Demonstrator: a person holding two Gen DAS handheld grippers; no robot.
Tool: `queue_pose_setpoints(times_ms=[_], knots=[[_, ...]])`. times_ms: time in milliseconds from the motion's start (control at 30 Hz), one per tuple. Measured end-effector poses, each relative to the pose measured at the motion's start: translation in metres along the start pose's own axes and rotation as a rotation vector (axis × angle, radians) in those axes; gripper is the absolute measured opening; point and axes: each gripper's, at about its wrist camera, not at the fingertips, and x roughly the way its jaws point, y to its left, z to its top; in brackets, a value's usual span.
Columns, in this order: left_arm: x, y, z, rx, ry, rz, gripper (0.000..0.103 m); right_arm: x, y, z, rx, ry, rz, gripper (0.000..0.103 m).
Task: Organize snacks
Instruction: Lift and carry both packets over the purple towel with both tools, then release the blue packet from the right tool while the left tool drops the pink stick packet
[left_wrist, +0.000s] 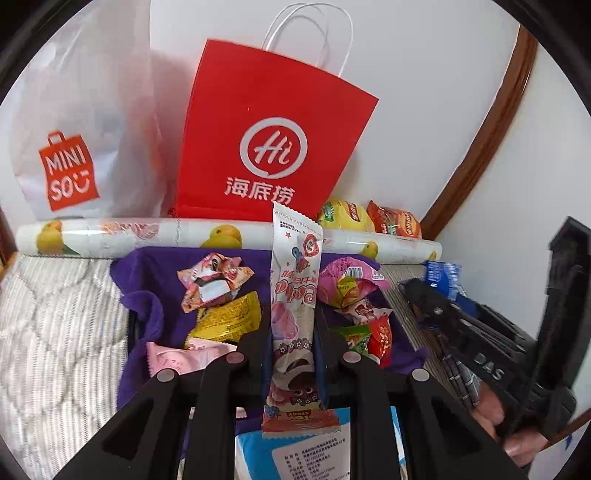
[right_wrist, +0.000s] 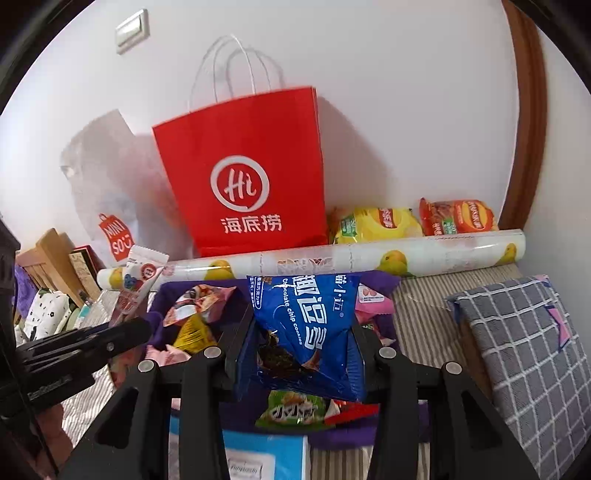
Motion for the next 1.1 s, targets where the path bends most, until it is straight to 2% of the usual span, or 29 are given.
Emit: queue_pose_setpoints(times_ms=[167, 433, 533, 933, 1100], knots=[[0.008, 0.008, -0.009, 0.005, 0.007, 0.002, 0.018, 0.015, -0.008, -0.011, 0.023, 0.024, 0.031, 0.042], [0.019, 0.022, -0.013, -0.077, 0.059, -0.046, 0.018, 0.017, -0.018, -0.018, 0.04, 0.027, 0.075, 0.042], [0.022, 0.023, -0.013, -0.077, 0.069, -0.024, 0.018, 0.024, -0.023, -0.02, 0.06, 0.053, 0.093, 0.042], [0.029, 0.027, -0.015, -0.098, 0.043, -0.017, 0.018, 0.045, -0.034, -0.027, 0.078, 0.071, 0.018, 0.042], [0.032, 0.033, -0.014, -0.134, 0.044, -0.021, 0.018, 0.056, -0.033, -0.031, 0.076, 0.106, 0.029, 0.042]])
